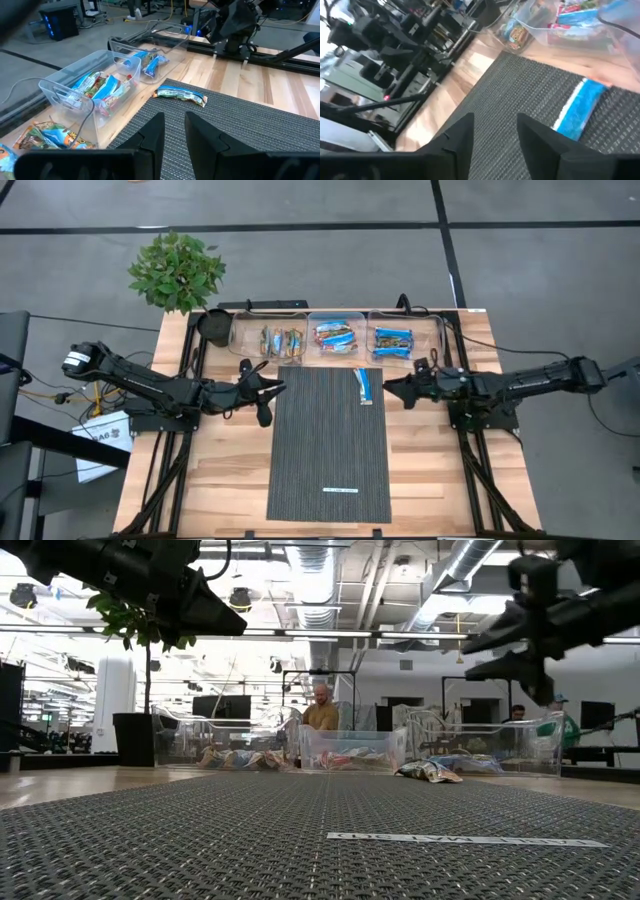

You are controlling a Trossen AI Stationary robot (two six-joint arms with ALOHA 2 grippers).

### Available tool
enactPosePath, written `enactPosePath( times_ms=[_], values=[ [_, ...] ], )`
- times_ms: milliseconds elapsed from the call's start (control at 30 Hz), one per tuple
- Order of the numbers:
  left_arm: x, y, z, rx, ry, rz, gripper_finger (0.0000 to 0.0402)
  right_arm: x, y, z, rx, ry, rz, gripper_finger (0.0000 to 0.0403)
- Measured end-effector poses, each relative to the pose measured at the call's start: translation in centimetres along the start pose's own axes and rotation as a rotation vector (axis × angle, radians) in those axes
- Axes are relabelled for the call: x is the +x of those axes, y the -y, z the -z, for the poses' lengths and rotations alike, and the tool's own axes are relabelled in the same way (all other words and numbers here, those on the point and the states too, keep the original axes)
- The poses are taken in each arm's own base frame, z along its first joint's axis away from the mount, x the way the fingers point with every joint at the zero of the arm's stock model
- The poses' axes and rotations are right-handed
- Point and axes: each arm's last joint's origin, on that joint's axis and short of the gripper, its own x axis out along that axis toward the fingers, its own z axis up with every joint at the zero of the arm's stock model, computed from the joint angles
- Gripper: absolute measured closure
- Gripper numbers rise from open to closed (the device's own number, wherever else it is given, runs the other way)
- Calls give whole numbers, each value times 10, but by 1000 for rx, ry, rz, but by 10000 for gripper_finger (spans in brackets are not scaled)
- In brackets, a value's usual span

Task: Pick and place Granola Bars by type
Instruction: Put the orange granola bar into the left transparent bin

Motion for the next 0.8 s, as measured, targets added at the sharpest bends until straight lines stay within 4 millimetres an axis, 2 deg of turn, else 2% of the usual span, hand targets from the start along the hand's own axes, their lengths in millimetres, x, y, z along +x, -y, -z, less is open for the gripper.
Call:
enactPosePath(
  times_ms=[167,333,533,800],
  values=[
    [0,0,0,1,0,0,334,24,-16,-10,-45,-48,79,218],
    [0,0,0,1,0,0,334,48,-18,-22,-81,-141,264,179],
    [0,0,0,9,0,0,334,71,-18,-35,-102,-290,496,171],
    [0,0,0,50,0,-1,334,108,-23,-35,-180,-413,591,176]
  ],
)
